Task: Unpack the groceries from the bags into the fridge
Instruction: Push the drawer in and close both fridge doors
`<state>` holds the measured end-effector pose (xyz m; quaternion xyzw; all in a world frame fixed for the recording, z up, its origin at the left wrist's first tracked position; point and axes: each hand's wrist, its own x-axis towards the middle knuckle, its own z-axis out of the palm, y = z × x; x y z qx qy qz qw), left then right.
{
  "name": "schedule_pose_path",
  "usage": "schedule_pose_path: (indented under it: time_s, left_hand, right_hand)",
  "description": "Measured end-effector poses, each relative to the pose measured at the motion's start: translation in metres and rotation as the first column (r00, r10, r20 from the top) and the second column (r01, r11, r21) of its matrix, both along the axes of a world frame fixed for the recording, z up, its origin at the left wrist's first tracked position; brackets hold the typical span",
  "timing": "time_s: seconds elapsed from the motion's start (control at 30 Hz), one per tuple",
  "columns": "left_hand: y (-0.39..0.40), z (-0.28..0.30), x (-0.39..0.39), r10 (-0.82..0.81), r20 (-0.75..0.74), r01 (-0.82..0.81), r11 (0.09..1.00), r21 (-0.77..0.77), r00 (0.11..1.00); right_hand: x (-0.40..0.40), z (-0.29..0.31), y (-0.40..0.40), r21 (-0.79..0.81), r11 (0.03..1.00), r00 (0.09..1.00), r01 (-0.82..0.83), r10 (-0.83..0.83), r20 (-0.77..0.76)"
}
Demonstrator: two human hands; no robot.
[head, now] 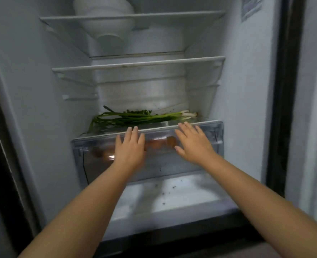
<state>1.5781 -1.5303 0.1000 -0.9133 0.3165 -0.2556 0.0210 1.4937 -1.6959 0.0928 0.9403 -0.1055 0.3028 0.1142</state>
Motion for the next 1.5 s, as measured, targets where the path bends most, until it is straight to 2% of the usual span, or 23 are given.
schedule_pose_path:
  time_s: [0.1,0.2,0.27,0.4,0.53,0.63,0.7,0.8,0.87,0.97,1.03,1.1,1.17,1.27,1.4,1.5]
  left_hand:
    - [-0.004,-0.012,-0.065,-0.175,0.026,0.175,0.984,-0.032,0.984]
    - [-0.009,-0.026,-0.129,-0.299,0.018,0.299,0.951,-0.075,0.954]
    - [-0.015,-0.037,-0.168,-0.400,-0.015,0.397,0.913,-0.092,0.916]
    - [-0.039,-0.042,-0.246,-0.649,0.070,0.652,0.748,-0.126,0.758]
    - [-0.080,-0.045,-0.347,-0.820,-0.077,0.784,0.566,-0.254,0.567]
    - [-0.111,-0.044,-0.405,-0.836,-0.139,0.734,0.535,-0.419,0.530]
    - [-0.131,-0.037,-0.428,-0.822,-0.208,0.631,0.546,-0.552,0.530]
    - [-0.156,-0.026,-0.446,-0.792,-0.269,0.452,0.551,-0.701,0.547]
    - [-0.166,-0.026,-0.451,-0.774,-0.262,0.407,0.550,-0.729,0.577]
    - [-0.174,-0.027,-0.457,-0.733,-0.254,0.359,0.567,-0.742,0.631]
    - [-0.175,-0.027,-0.462,-0.696,-0.257,0.328,0.589,-0.739,0.671]
    - [-0.173,-0.028,-0.463,-0.683,-0.247,0.313,0.586,-0.748,0.688]
    - [-0.164,-0.031,-0.461,-0.678,-0.245,0.308,0.586,-0.750,0.693]
    - [-0.138,-0.034,-0.451,-0.658,-0.252,0.298,0.604,-0.739,0.709]
    - [-0.083,-0.035,-0.436,-0.550,-0.252,0.277,0.702,-0.656,0.796]
    - [-0.031,-0.035,-0.421,-0.410,-0.273,0.207,0.807,-0.553,0.870]
  right_hand:
    - [-0.088,-0.018,0.011,0.153,0.988,0.995,-0.014,-0.001,0.098]
    - [-0.187,-0.036,0.013,0.102,0.995,0.949,-0.018,-0.016,0.314]
    - [-0.257,-0.043,0.006,0.060,0.997,0.927,0.041,-0.060,0.371]
    - [-0.383,-0.041,-0.018,0.056,0.973,0.874,0.223,-0.225,0.432]
    - [-0.466,-0.043,-0.039,0.141,0.934,0.829,0.328,-0.356,0.432]
    - [-0.494,-0.042,-0.062,0.303,0.897,0.813,0.322,-0.426,0.396]
    - [-0.498,-0.033,-0.079,0.486,0.842,0.811,0.234,-0.445,0.379]
    - [-0.487,-0.017,-0.100,0.783,0.621,0.876,0.028,-0.392,0.280]
    - [-0.474,-0.010,-0.111,0.846,0.531,0.907,-0.049,-0.331,0.261]
    - [-0.455,-0.004,-0.121,0.870,0.472,0.917,-0.145,-0.266,0.297]
    - [-0.450,-0.003,-0.123,0.881,0.395,0.889,-0.262,-0.256,0.380]
    - [-0.452,-0.004,-0.123,0.861,0.368,0.855,-0.352,-0.249,0.456]
    - [-0.457,-0.009,-0.116,0.834,0.420,0.849,-0.358,-0.226,0.478]
    - [-0.458,-0.019,-0.093,0.755,0.569,0.839,-0.326,-0.195,0.508]
    - [-0.447,-0.033,-0.046,0.639,0.712,0.820,-0.290,-0.160,0.550]
    - [-0.425,-0.043,-0.005,0.382,0.893,0.791,-0.238,-0.050,0.610]
